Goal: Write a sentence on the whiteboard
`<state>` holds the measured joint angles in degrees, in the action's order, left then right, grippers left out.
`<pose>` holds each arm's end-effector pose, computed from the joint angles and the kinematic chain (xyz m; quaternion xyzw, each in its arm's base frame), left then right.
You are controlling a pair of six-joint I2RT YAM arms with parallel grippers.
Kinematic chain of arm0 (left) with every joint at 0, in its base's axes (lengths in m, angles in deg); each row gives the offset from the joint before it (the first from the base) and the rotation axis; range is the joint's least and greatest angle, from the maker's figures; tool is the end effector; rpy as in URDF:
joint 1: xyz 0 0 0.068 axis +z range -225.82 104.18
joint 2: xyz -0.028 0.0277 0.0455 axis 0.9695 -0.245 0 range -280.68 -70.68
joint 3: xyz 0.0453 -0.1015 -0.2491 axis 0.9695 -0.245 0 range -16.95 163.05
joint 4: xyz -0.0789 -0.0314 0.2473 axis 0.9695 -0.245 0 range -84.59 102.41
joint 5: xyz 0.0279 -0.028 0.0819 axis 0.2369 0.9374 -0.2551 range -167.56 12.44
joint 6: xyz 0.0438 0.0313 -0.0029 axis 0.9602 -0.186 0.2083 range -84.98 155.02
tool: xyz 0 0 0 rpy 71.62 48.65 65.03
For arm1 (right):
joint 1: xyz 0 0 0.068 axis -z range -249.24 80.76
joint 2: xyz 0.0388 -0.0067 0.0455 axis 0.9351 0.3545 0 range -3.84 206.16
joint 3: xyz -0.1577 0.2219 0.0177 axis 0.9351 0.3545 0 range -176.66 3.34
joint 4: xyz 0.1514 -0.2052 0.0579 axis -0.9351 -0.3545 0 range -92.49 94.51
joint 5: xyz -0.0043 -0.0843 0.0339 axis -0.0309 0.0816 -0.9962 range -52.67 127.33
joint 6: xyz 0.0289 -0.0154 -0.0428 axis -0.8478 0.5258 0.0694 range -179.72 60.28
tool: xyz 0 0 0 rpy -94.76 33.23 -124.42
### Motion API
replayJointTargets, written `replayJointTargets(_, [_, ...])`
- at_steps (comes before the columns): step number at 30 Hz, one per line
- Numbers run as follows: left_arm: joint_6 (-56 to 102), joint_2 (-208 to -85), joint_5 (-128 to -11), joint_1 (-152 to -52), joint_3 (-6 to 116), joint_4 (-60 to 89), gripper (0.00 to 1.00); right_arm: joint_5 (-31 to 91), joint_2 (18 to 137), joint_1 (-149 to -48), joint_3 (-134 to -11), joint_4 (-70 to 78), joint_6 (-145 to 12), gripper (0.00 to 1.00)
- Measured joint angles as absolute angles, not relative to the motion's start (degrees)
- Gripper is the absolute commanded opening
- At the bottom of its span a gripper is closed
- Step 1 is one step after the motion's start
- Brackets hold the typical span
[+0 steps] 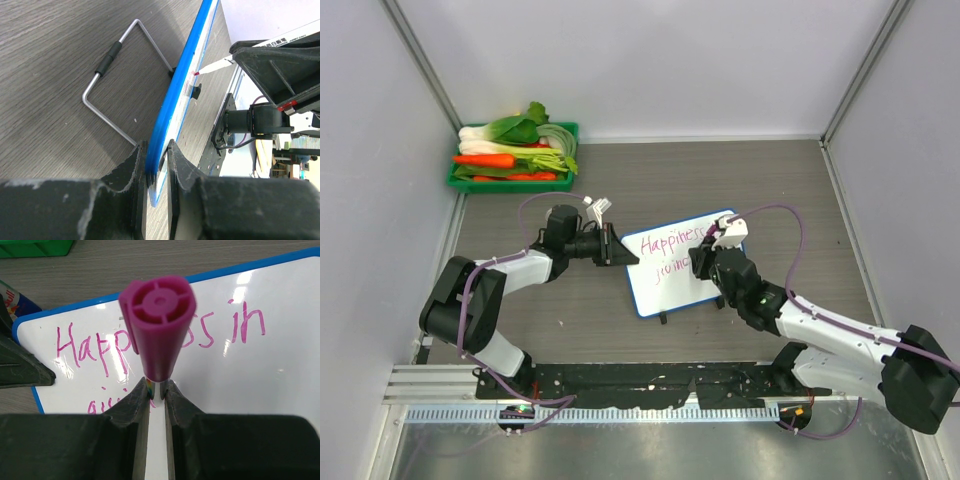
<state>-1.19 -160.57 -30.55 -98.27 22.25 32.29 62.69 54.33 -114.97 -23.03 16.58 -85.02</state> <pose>0.2725 -0.1407 0.1756 0.1001 0.8152 -0.5242 0.2250 0.1649 0.1474 0.2239 -0.0171 0.8076 0.1801 0.5613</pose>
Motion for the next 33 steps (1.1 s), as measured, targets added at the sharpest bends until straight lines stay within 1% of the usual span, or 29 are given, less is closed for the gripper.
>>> replayJointTargets(17, [-1.19, -160.57, -30.55, -98.25, 22.25, 32.29, 0.00, 64.46, 56.65, -114.87, -26.07, 15.99, -83.38, 0.01])
replayJointTargets(33, [-1.19, -160.57, -30.53, -98.25, 22.25, 32.29, 0.00, 63.87, 55.49, -114.84, -24.97, 14.94, -83.86, 0.01])
